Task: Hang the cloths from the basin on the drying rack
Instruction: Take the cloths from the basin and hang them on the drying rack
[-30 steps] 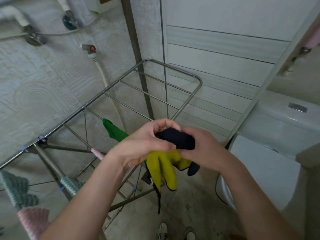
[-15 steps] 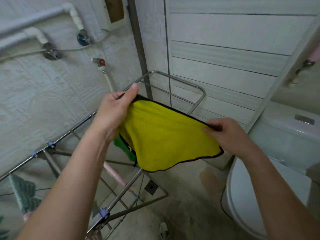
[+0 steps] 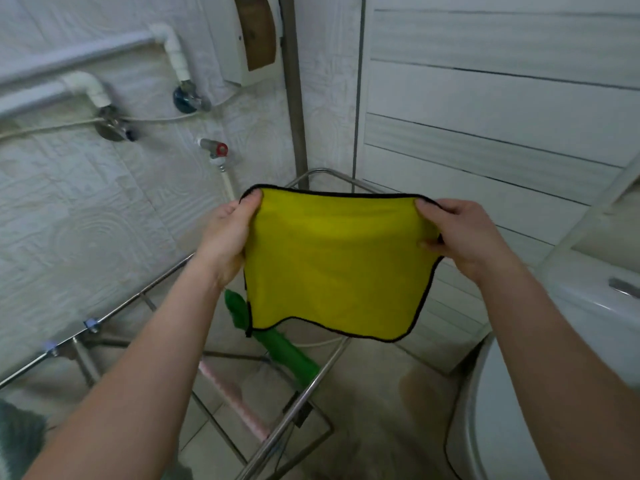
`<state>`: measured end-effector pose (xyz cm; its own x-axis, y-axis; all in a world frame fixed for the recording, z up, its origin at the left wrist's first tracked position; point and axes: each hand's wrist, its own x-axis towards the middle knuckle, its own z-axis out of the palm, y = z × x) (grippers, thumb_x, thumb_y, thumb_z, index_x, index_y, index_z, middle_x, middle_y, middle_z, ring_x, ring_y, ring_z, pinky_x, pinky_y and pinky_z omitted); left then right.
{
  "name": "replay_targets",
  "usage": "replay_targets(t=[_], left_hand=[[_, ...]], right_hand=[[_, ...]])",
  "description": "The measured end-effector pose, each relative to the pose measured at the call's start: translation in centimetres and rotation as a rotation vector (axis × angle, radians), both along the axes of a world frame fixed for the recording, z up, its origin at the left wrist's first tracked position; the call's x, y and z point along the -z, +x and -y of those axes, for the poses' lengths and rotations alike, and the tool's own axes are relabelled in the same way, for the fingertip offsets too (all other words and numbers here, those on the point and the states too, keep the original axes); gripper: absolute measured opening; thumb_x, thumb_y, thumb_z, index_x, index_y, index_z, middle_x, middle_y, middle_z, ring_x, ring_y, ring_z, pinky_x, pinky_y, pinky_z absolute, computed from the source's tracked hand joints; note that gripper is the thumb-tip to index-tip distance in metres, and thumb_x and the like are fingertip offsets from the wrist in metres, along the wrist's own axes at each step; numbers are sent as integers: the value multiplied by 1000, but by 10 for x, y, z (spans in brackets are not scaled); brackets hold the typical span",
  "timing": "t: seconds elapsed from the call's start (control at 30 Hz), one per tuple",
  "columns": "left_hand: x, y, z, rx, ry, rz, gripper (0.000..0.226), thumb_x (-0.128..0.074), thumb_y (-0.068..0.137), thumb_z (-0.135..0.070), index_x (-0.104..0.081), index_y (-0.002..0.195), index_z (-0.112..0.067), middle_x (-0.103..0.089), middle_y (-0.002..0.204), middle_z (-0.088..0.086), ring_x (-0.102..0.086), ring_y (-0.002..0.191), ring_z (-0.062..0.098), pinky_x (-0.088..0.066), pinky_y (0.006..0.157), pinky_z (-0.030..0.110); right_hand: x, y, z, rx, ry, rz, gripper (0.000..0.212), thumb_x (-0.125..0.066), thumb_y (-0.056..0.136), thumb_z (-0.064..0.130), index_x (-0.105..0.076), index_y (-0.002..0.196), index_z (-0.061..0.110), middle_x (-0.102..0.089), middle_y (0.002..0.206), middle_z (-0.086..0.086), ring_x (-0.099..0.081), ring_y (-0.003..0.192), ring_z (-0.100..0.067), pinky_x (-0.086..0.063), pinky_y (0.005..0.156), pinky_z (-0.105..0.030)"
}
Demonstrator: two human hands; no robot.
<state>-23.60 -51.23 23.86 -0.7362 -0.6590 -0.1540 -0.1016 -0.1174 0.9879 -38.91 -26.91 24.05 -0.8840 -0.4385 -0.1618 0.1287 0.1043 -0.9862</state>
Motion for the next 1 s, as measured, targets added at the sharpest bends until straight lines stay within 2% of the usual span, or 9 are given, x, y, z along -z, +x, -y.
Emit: replay_targets(t=[0.1,0.2,0.33,0.4,0.53,0.67,0.8,0.93,1.0], left_hand=[[-6,-9,8,-69,50,-136,26,-54,94,-37,-67,78,-20,-70,70,-4,-66,66,8,-54,64,22],[-4,-8,19,-43,30,-167,24,-54,93,-35,-68,80,-20,-71,69,-5,-67,67,9,-54,64,23],[33,-2,27,89,0,139,28,-57,89,-43,-68,82,-18,-72,82,7,-67,78,22,-53,77,36],[64,-2,27,188,-69,329,31,-54,90,-45,-68,87,-18,-70,86,6,-65,81,22,-50,79,32],[125,-10,22,299,-180,578,25,-47,97,-41,-63,107,-25,-65,105,0,-59,94,17,-44,87,26],[152,-22,22,167,-151,583,21,-41,101,-24,-62,101,-23,-62,95,0,-57,95,20,-44,74,23],[161,-36,28,53,-228,663,31,-37,102,-22,-54,124,-8,-57,114,10,-52,104,25,-39,88,31],[155,-46,29,-137,-132,641,25,-40,100,-22,-58,113,-12,-55,106,7,-51,99,25,-37,83,31],[147,-41,32,-237,-23,592,22,-42,98,-29,-59,107,-17,-56,106,8,-52,99,27,-42,83,36]], right_hand=[[-12,-4,16,111,-1,-223,14,-68,87,28,-68,75,20,-61,73,3,-60,67,-5,-55,69,-29],[-17,-7,4,73,48,-338,12,-68,86,28,-69,77,19,-60,72,2,-59,62,-3,-55,59,-25],[23,-11,-21,-118,270,-136,7,-66,88,21,-71,86,17,-63,80,-2,-61,69,-12,-56,55,-21],[59,-15,-24,-231,419,-12,7,-64,90,16,-70,88,14,-60,80,-4,-60,70,-15,-57,55,-23],[124,-29,-17,-377,612,-66,18,-58,93,13,-67,78,18,-58,76,-4,-56,69,-14,-49,49,-19],[143,-47,0,-376,620,-244,24,-57,93,18,-64,72,28,-58,66,6,-53,62,-7,-41,50,-20],[153,-61,24,-357,673,-387,20,-56,94,24,-69,83,14,-66,76,-7,-61,74,-20,-47,68,-34],[157,-74,44,-333,574,-381,20,-55,94,27,-70,89,14,-66,77,-4,-62,77,-22,-45,65,-32],[145,-81,56,-281,462,-345,25,-56,94,28,-70,94,8,-68,82,-12,-63,81,-29,-47,68,-36]])
